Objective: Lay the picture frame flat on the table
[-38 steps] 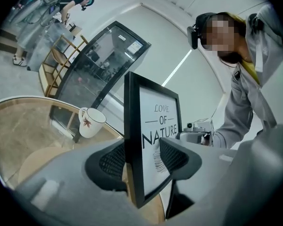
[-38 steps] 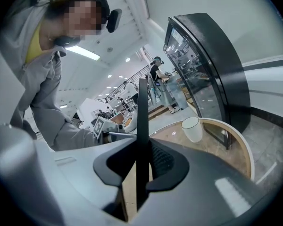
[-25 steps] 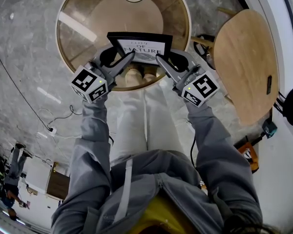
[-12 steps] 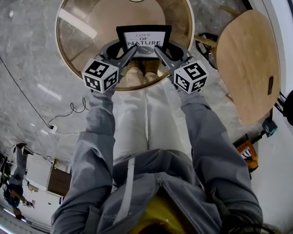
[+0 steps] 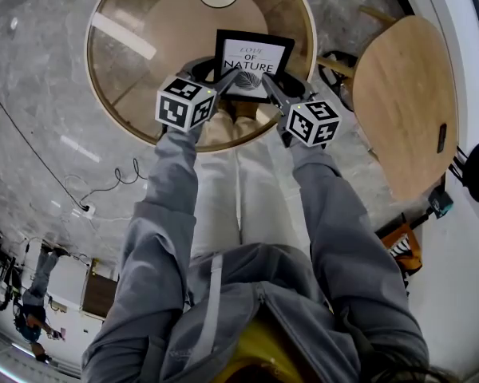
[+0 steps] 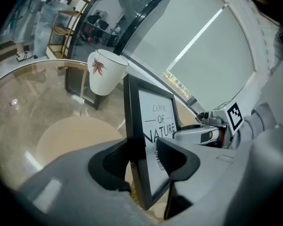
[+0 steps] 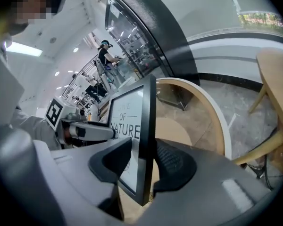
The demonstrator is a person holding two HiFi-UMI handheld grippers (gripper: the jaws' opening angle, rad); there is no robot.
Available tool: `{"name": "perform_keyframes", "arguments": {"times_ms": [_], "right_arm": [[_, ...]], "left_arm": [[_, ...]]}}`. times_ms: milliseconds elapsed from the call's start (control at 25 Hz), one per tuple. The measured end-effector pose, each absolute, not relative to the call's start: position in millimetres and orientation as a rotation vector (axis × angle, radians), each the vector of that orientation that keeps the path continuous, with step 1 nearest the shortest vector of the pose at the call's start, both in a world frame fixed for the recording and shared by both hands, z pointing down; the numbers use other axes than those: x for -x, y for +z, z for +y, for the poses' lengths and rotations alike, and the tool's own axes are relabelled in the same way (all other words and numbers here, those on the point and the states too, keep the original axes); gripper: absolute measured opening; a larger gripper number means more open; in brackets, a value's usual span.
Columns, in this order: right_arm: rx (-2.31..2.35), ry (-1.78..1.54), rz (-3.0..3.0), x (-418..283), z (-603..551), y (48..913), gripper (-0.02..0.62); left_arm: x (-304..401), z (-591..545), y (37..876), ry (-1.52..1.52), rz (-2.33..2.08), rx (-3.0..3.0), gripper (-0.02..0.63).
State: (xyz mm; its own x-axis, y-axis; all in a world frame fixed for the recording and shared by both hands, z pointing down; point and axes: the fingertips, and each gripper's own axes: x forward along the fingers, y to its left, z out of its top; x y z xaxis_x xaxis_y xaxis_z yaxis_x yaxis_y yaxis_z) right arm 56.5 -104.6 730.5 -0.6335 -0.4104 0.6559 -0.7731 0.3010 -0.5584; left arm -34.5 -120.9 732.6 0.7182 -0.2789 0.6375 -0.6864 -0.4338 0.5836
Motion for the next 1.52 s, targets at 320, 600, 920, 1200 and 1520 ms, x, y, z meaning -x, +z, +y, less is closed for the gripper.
{"name": "perform_keyframes", "arguments": {"times_ms": [320,600,920,1200,1520], "right_arm": [[-1.195,1.388,-2.025,-99.1,-117.7,752.1,0.153],[-1.255,1.403,-1.969,-101.2,-119.0,755.2,0.155],[-1.341,1.371,-1.904,-103.8,-118.8,754.2,0.156],[-1.407,1.329,-1.836,-105.1,-115.1,755.6,0.162],[-1.446,1.143,-1.753,-110.7,-116.5,747.2,0.224]], "left_arm": [[-5.0,-136.8,753.2,0.645,-0.729,-1.931,0.209],[-7.0,-140.1,756.5,0.672,-0.754,-1.904,0.216],[-10.1,-141.7,758.3,0.76,-0.863,-1.867,0.274],[-5.2,-139.1,763.6,0.93,-0.985,-1.903,0.296],[2.7,-146.2,750.1,0.887,-1.101,-1.943,0.299]]}}
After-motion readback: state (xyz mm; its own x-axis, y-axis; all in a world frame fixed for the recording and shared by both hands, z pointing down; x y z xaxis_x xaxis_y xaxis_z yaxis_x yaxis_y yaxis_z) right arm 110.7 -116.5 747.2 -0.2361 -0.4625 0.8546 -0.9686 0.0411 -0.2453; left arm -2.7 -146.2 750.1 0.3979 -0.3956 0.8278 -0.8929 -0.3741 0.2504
